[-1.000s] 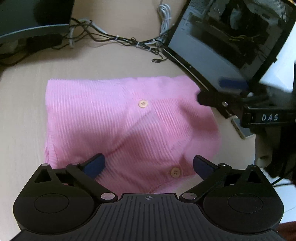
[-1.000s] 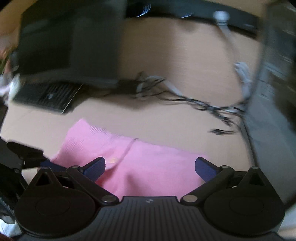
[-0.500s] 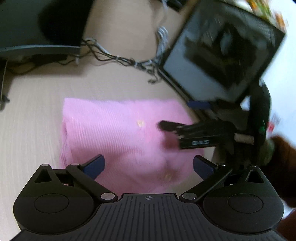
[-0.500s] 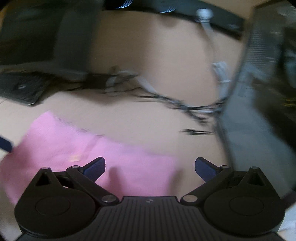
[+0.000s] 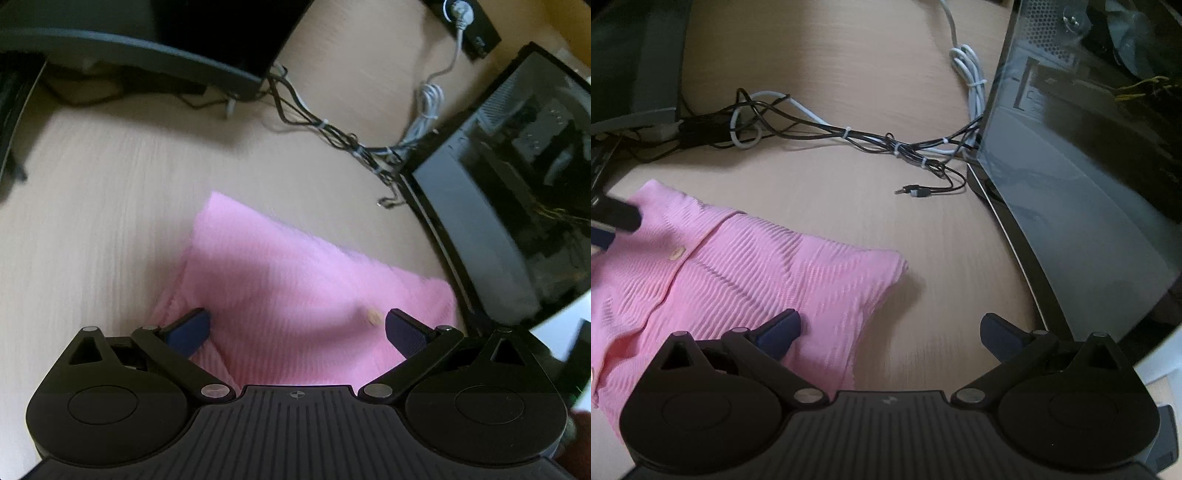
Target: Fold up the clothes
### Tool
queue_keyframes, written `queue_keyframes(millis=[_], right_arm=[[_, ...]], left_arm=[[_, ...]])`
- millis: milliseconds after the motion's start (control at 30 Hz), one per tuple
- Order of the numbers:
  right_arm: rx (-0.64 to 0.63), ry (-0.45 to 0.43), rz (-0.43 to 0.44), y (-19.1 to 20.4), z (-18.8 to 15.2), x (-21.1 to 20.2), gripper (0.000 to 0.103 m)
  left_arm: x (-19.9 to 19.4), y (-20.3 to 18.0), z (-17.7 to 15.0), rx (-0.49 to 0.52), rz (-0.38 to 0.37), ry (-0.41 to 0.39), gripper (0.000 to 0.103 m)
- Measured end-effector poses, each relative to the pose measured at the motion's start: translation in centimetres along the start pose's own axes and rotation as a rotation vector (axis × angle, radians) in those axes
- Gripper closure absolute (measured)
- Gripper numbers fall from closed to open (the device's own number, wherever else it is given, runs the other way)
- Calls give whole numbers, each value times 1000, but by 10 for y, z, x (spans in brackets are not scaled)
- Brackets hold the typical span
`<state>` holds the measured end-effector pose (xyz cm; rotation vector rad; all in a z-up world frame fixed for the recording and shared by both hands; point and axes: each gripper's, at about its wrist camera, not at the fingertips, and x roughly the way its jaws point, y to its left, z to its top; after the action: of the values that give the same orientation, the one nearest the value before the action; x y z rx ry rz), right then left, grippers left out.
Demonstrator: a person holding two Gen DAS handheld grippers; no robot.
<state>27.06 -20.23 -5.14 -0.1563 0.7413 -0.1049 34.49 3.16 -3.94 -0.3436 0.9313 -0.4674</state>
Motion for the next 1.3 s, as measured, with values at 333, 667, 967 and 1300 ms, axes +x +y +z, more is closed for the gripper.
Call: queue_keyframes(millis=[333, 667, 967, 1300], right_arm=[[-18, -10, 3, 3, 0, -1, 0], [-67, -4, 0, 19, -10, -18, 0], [-137, -19, 275, 42, -26, -72, 0], [-129, -45, 168, -5, -21, -54, 0]], left_arm=[[-35, -24, -23, 38, -143, 1, 0], [-21, -10, -54, -16, -150, 93, 0], [-35, -7, -40, 45, -49, 16, 0], [-60, -27, -54, 130, -52, -5, 0]])
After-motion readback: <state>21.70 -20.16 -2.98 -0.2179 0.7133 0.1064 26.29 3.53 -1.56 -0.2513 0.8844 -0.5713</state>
